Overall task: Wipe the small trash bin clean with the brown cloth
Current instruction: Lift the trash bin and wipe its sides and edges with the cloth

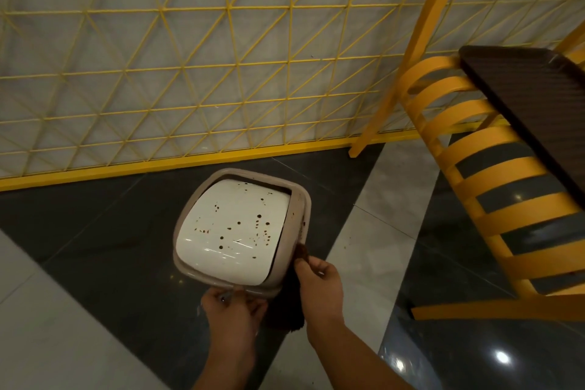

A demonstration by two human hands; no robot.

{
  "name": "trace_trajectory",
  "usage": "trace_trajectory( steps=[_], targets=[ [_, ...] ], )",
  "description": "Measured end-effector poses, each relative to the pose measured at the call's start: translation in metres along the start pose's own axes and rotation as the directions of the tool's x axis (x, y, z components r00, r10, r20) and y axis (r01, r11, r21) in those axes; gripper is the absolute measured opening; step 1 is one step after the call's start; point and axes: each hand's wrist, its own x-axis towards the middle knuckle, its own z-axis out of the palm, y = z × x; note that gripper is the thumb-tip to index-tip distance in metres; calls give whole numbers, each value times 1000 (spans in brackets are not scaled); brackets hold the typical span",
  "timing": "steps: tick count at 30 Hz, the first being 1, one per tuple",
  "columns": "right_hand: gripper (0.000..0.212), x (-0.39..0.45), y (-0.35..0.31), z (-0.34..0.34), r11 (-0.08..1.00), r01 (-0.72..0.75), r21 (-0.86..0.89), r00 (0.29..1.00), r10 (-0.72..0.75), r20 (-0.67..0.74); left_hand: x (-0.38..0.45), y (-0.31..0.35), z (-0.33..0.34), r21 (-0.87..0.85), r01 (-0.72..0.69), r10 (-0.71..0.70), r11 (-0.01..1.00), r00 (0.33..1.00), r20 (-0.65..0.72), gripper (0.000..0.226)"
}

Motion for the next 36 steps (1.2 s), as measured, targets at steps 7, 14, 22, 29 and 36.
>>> trace_trajectory(
  steps=[7,14,22,29,36],
  targets=[
    [13,49,-59,12,1000,17,-1,997,-17,-70,12,-6,-7,5,12,-12,1000,1000,-5,43],
    [13,34,-46,5,997,7,-82,999,-11,-53,13,-9,-5,-21,-8,8,1000,1000,8,33],
    [14,6,-17,-5,990,-17,-143,997,28,74,13,-8,-3,-41,-20,21,999,1000,18,35],
    [10,49,-67,15,999,-4,-52,999,2,-39,18,-10,-5,-33,-15,15,999,1000,18,36],
    [15,28,-45,17,998,-28,61,998,31,-49,13,-7,-2,-53,1,0,999,1000,19,29]
  ],
)
